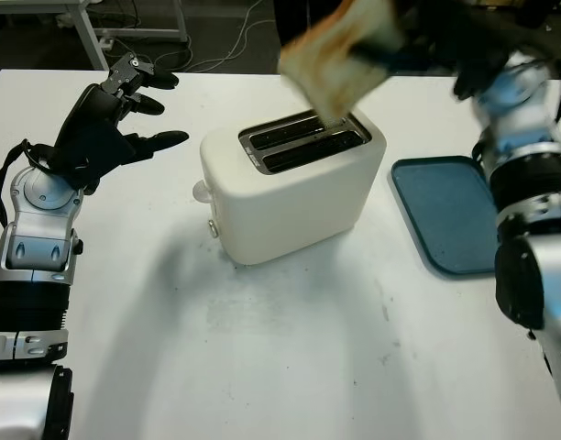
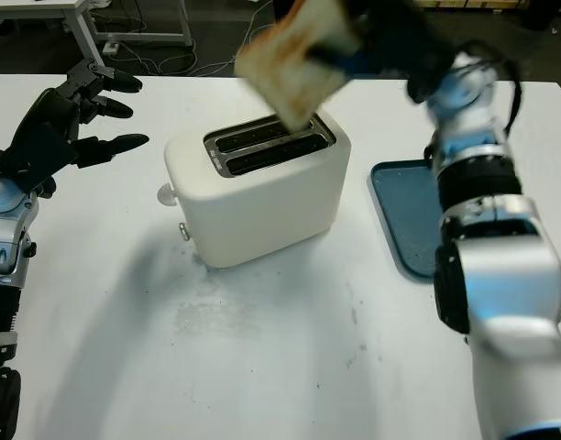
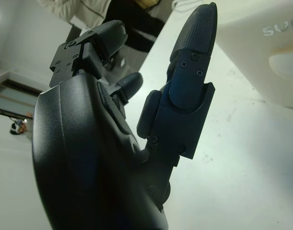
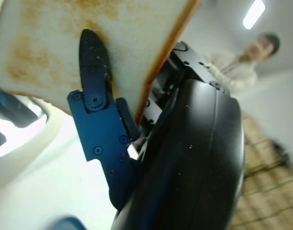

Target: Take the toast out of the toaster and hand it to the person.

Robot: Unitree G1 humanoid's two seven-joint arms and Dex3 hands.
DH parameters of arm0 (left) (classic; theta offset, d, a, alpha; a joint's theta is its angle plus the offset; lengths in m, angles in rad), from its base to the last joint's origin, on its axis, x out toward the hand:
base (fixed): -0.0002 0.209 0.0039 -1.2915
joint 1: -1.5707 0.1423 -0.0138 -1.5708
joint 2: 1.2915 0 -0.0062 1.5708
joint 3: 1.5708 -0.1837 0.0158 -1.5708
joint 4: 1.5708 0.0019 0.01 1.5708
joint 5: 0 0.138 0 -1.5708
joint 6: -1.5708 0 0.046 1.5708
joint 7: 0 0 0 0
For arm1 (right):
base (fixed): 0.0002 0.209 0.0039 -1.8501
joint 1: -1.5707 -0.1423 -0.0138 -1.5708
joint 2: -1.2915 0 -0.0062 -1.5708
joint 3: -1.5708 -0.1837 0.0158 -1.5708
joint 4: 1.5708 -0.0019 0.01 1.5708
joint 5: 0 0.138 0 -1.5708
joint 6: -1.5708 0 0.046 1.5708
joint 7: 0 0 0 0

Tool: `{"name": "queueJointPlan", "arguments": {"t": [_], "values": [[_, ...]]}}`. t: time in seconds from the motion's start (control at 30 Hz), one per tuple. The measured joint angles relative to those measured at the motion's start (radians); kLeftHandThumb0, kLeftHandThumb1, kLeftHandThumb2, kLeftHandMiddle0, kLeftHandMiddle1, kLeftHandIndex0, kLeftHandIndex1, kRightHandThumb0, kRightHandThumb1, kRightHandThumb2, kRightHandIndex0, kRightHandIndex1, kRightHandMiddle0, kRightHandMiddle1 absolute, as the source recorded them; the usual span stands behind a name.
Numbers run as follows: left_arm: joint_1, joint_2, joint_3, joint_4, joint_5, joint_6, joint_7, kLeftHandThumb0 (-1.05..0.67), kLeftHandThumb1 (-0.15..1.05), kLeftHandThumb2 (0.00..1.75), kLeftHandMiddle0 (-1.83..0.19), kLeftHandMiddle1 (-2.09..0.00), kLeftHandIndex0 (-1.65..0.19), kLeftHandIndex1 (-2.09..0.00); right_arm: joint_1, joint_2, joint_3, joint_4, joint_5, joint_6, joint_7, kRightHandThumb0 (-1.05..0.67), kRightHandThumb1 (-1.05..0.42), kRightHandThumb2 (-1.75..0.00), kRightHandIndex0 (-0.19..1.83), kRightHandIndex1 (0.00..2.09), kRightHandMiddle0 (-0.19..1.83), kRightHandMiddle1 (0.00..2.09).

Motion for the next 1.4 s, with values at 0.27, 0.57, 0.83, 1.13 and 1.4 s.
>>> {"name": "queueJointPlan", "arguments": {"t": [0.27, 0.57, 0.83, 1.13, 1.4], "values": [[0.0, 0.0, 0.001, 0.0, 0.0, 0.0, 0.0, -0.72, 0.86, 0.01, 0.0, -1.23, 0.0, -1.1, -0.027, -0.05, -0.135, 0.032, 0.096, 0.106, -0.047, -0.4, -0.92, -0.47, 1.09, 1.75, 0.81, 1.75], [0.0, 0.0, 0.0, 0.002, 0.0, -0.001, 0.0, -0.73, 0.86, 0.0, 0.0, -1.23, 0.0, -1.1, -0.029, -0.042, -0.182, 0.144, 0.094, 0.115, -0.329, -0.29, -0.92, -0.52, 0.95, 1.75, 0.59, 1.75], [0.0, 0.0, 0.0, 0.002, 0.0, -0.001, 0.0, -0.73, 0.86, 0.0, 0.0, -1.25, 0.0, -1.11, -0.001, 0.022, -0.126, 0.211, 0.001, 0.115, -0.536, -0.15, -0.92, -0.59, 0.76, 1.75, 0.37, 1.75], [0.0, 0.0, 0.0, 0.003, 0.0, -0.001, 0.0, -0.73, 0.86, 0.0, 0.0, -1.23, 0.0, -1.1, 0.03, 0.07, -0.109, 0.261, -0.037, 0.125, -0.642, -0.15, -0.92, -0.49, 0.61, 1.75, 0.2, 1.75], [0.0, 0.0, 0.0, 0.003, -0.002, -0.001, -0.001, -0.71, 0.86, 0.0, 0.0, -1.22, 0.0, -1.09, 0.067, 0.103, -0.116, 0.276, -0.037, 0.156, -0.673, -0.17, -0.92, -0.48, 0.69, 1.75, 0.29, 1.75]]}}
